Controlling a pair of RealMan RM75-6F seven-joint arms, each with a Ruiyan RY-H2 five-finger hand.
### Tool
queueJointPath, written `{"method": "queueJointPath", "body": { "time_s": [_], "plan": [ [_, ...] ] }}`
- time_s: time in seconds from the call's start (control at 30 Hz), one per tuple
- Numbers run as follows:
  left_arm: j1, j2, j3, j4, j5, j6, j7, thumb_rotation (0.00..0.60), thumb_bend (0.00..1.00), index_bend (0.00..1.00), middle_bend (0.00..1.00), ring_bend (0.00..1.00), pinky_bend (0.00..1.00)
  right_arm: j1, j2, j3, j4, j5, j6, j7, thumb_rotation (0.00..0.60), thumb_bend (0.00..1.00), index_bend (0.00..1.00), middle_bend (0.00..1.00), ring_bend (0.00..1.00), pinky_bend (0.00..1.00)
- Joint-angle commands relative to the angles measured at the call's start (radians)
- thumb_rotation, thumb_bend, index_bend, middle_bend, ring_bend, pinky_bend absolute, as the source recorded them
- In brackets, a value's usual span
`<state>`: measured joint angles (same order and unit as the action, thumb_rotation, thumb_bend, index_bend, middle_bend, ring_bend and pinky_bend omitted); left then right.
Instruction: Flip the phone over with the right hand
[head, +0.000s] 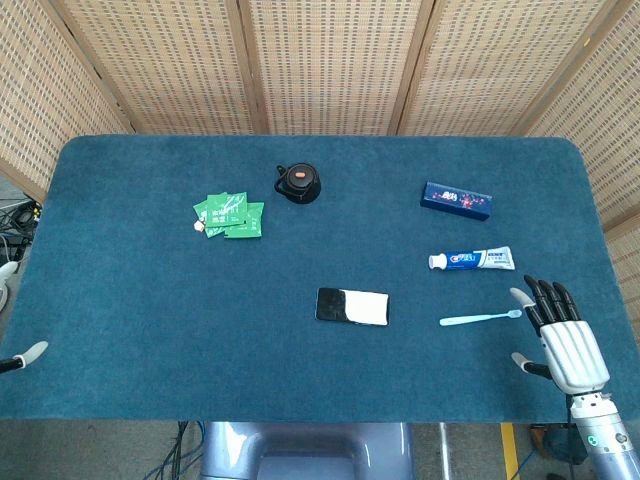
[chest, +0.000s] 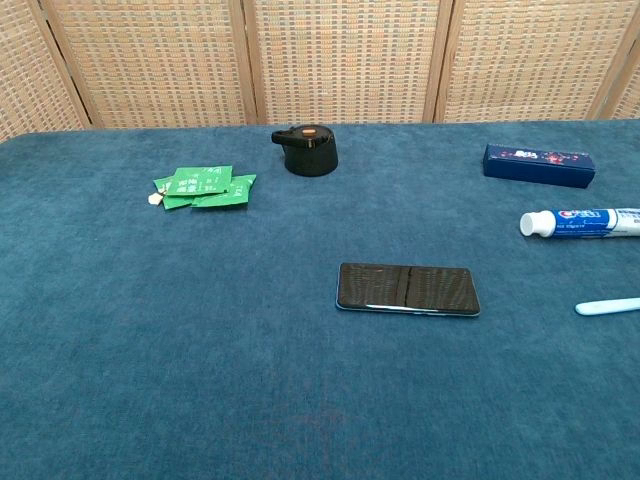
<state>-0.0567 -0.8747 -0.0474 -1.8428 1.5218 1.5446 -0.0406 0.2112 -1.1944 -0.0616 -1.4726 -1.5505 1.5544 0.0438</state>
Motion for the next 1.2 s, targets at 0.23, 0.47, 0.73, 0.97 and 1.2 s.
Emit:
{"method": "queueJointPath", "body": {
  "time_s": [0.23, 0.47, 0.73, 0.97, 1.2],
  "plan": [
    [0.002, -0.002, 0.001, -0.004, 0.003, 0.002, 0.009, 0.600, 0.00, 0.00, 0.00, 0.00, 0.00, -0.008, 0.000, 0.019, -0.009, -0.012, -0.013, 0.014, 0.600, 0.00, 0.00, 0.00, 0.00, 0.00],
    [-0.010, -0.011, -0.008, -0.005, -0.022, -0.019, 0.034, 0.600, 0.00, 0.00, 0.00, 0.00, 0.00, 0.109, 0.026, 0.061, -0.133, 0.007, -0.204, -0.084, 0.600, 0.00, 0.00, 0.00, 0.00, 0.00],
    [-0.036, -0.020, -0.023, 0.004, -0.077, -0.072, 0.049, 0.600, 0.00, 0.00, 0.00, 0.00, 0.00, 0.312, -0.037, 0.187, -0.314, 0.257, -0.521, -0.311, 0.600, 0.00, 0.00, 0.00, 0.00, 0.00],
    [-0.057, -0.016, -0.037, 0.018, -0.131, -0.122, 0.033, 0.600, 0.00, 0.00, 0.00, 0.00, 0.00, 0.468, -0.245, 0.255, -0.282, 0.674, -0.597, -0.606, 0.600, 0.00, 0.00, 0.00, 0.00, 0.00],
    [-0.070, -0.013, -0.042, 0.023, -0.158, -0.151, 0.030, 0.600, 0.00, 0.00, 0.00, 0.00, 0.00, 0.541, -0.393, 0.273, -0.196, 0.839, -0.563, -0.682, 0.600, 0.00, 0.00, 0.00, 0.00, 0.00]
  ]
}}
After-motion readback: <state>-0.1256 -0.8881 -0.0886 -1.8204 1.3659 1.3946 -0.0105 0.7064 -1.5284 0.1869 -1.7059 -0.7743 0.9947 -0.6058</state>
